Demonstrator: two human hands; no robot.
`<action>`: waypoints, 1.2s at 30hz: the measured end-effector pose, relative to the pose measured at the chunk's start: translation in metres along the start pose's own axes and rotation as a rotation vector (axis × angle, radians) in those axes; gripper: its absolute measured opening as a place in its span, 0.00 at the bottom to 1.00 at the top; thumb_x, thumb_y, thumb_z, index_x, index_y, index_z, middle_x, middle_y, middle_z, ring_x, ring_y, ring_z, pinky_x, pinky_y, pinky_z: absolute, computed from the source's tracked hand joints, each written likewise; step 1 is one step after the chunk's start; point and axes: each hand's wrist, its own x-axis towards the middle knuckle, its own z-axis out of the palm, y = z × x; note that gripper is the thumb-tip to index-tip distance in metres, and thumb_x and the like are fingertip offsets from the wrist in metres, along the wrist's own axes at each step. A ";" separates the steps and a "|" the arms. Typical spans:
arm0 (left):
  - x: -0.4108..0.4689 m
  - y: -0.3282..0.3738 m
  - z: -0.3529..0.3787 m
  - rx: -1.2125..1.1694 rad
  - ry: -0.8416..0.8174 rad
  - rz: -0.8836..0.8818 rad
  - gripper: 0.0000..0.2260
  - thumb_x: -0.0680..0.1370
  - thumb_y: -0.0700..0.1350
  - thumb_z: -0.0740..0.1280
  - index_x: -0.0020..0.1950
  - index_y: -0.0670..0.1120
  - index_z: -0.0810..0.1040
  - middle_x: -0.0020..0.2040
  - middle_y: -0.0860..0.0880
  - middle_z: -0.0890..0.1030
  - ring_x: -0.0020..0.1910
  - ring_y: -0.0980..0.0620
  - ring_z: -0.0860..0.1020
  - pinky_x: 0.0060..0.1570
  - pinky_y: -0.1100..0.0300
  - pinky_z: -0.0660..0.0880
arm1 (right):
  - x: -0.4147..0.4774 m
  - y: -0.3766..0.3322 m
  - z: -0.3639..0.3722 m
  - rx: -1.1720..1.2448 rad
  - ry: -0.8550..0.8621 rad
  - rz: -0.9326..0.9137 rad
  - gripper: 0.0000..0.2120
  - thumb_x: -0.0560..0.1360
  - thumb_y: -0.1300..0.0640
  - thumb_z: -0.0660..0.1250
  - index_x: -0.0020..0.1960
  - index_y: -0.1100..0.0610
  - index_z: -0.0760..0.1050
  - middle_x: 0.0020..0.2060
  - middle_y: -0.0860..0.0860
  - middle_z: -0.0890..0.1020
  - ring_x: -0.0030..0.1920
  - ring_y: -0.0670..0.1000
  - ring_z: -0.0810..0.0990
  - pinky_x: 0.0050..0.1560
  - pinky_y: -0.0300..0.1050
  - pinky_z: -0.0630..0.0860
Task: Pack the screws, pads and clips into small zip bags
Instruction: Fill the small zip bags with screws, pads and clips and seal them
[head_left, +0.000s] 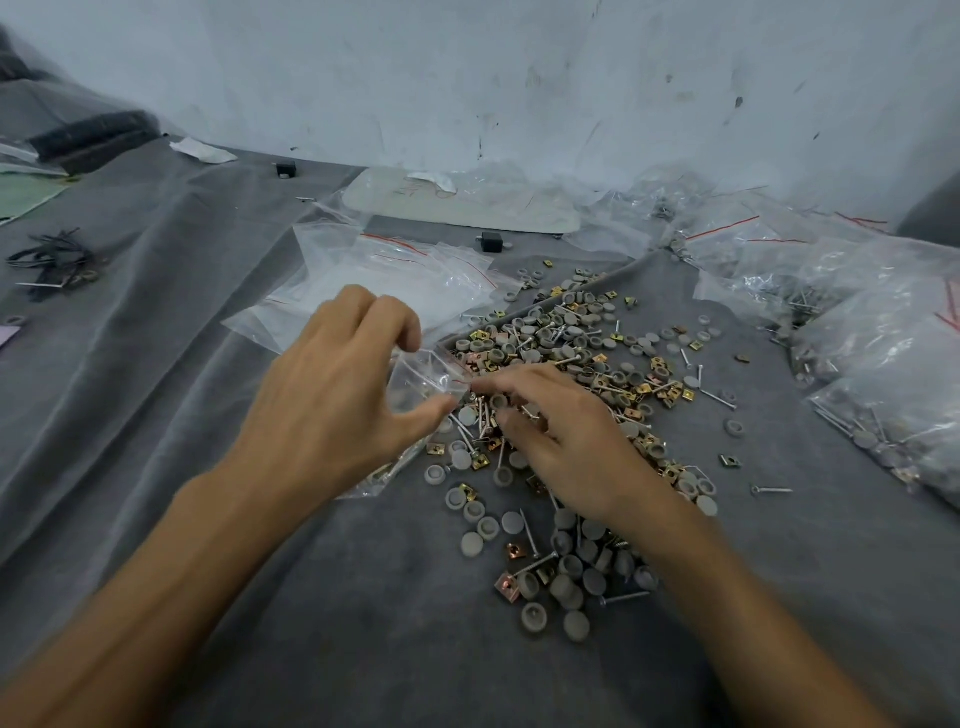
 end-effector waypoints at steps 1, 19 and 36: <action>-0.001 0.001 0.000 0.027 -0.007 0.016 0.18 0.69 0.60 0.73 0.46 0.53 0.68 0.42 0.55 0.72 0.40 0.50 0.72 0.34 0.57 0.69 | 0.001 -0.001 0.001 0.008 -0.012 0.004 0.19 0.83 0.59 0.64 0.72 0.45 0.73 0.65 0.44 0.75 0.65 0.43 0.73 0.67 0.44 0.71; 0.002 0.024 -0.019 -0.160 0.219 0.129 0.04 0.77 0.44 0.70 0.44 0.45 0.81 0.39 0.52 0.79 0.37 0.51 0.75 0.39 0.52 0.74 | 0.004 -0.044 -0.021 0.070 0.213 -0.141 0.06 0.77 0.50 0.72 0.53 0.49 0.85 0.69 0.48 0.74 0.72 0.47 0.70 0.72 0.54 0.67; -0.001 0.032 -0.014 -0.675 0.062 -0.070 0.04 0.75 0.53 0.71 0.46 0.53 0.81 0.35 0.52 0.79 0.34 0.51 0.75 0.38 0.59 0.74 | -0.013 -0.057 -0.068 0.016 -0.041 -0.131 0.08 0.75 0.51 0.75 0.39 0.51 0.82 0.36 0.44 0.80 0.38 0.44 0.79 0.38 0.31 0.68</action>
